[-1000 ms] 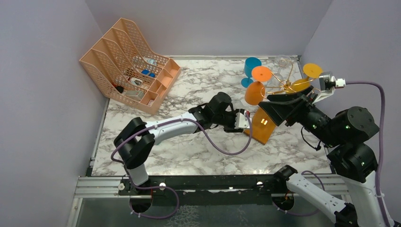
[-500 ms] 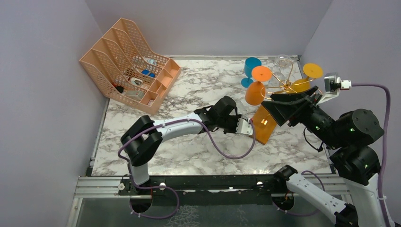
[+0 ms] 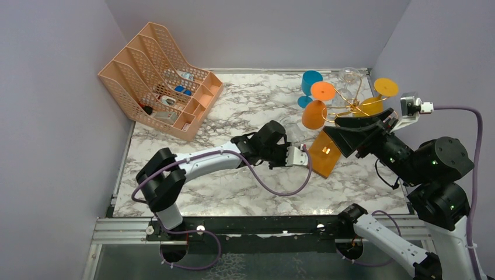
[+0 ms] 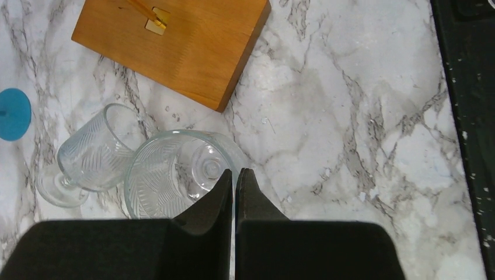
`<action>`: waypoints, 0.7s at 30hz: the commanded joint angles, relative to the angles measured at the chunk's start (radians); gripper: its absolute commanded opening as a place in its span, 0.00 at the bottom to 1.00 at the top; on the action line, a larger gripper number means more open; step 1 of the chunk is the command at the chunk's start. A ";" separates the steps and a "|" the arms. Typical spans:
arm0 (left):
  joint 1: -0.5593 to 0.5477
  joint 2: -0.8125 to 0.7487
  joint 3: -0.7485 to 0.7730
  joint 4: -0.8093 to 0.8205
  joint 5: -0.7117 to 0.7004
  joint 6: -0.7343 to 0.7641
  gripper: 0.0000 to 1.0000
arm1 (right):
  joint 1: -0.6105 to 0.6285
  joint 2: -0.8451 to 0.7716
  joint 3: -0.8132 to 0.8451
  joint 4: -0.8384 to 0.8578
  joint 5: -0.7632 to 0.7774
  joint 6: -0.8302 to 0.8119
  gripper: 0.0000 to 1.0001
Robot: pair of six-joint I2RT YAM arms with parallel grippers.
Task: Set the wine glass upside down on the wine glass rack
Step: Pick up the wine glass at the center of the board, then turn the wine glass upside down at the wine rack.
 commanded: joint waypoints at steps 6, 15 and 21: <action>0.057 -0.233 -0.059 0.011 -0.001 -0.435 0.00 | 0.002 -0.070 -0.125 0.050 -0.110 -0.201 0.65; 0.295 -0.438 -0.116 0.047 0.223 -0.775 0.00 | 0.002 -0.033 -0.316 0.313 -0.419 -0.512 0.59; 0.438 -0.515 -0.057 -0.029 0.333 -0.946 0.00 | 0.002 0.107 -0.339 0.354 -0.526 -0.655 0.57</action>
